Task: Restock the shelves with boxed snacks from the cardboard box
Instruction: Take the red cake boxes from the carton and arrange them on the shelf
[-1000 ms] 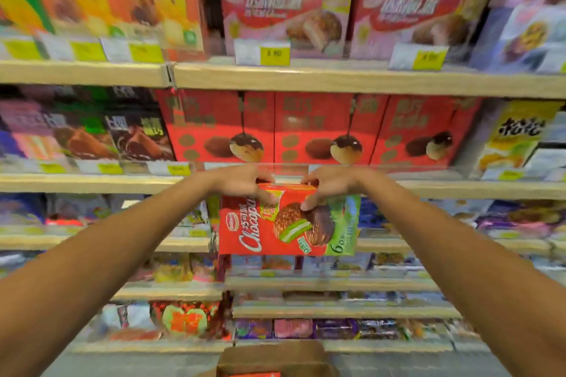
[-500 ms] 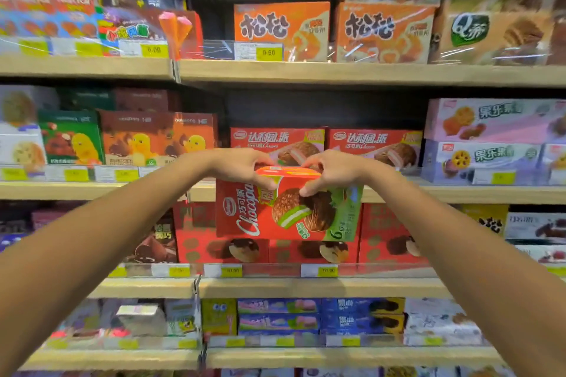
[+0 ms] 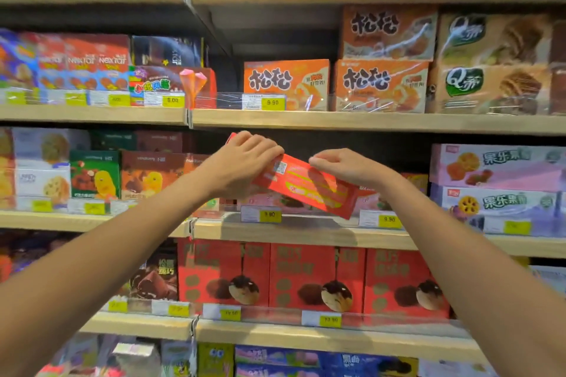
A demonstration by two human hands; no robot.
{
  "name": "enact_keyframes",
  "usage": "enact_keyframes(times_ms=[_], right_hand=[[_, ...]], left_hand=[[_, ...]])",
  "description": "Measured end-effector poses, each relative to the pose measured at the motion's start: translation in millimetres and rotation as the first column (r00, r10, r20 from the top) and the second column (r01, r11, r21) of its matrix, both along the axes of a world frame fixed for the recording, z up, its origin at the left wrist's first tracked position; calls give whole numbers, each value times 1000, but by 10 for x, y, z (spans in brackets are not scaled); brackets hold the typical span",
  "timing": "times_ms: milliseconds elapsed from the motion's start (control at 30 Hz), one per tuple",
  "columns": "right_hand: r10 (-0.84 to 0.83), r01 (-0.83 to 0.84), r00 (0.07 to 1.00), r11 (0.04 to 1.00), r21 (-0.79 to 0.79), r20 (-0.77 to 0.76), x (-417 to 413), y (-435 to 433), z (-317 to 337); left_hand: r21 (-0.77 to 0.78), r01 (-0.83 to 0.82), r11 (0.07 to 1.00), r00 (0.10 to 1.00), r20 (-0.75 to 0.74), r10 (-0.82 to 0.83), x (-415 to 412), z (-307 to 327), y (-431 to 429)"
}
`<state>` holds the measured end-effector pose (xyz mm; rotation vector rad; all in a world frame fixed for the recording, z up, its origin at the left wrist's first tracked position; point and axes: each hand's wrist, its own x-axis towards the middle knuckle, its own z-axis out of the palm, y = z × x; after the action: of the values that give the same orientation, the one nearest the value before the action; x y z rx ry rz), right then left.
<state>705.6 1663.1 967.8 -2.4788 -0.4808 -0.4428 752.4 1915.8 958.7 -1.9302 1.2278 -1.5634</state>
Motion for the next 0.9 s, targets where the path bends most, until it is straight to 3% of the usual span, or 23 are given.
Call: enact_keyframes(times_ms=[167,300,367,533,667,767,900], right_hand=[[1,3,999,995,102,-38,156,-155,-181],[192,-27,919,902,431,-345,115,-200,-200],[237,-19,870,893,450,-432,136,-212,-218],[205,78,852,861,503,-482,154,-282,-307],[242,78,866,799,596,-437,166,-318,-367],[227,75,896,769,635,-381,194,-309,-417],[173,109,929,719,686,-329,219,-301,-486]], left_hand=[[25,202,979,960,195,-203,142,-264,24],[68,300,952,914,267,-307,224,-344,-7],[84,313,946,905,276,-324,269,-365,-46],[28,325,945,909,265,-321,350,-386,-166],[-108,246,963,956,193,-223,402,-353,-233],[-253,128,959,992,33,-124,465,-379,-232],[-508,71,858,941,-251,-227,381,-542,-268]])
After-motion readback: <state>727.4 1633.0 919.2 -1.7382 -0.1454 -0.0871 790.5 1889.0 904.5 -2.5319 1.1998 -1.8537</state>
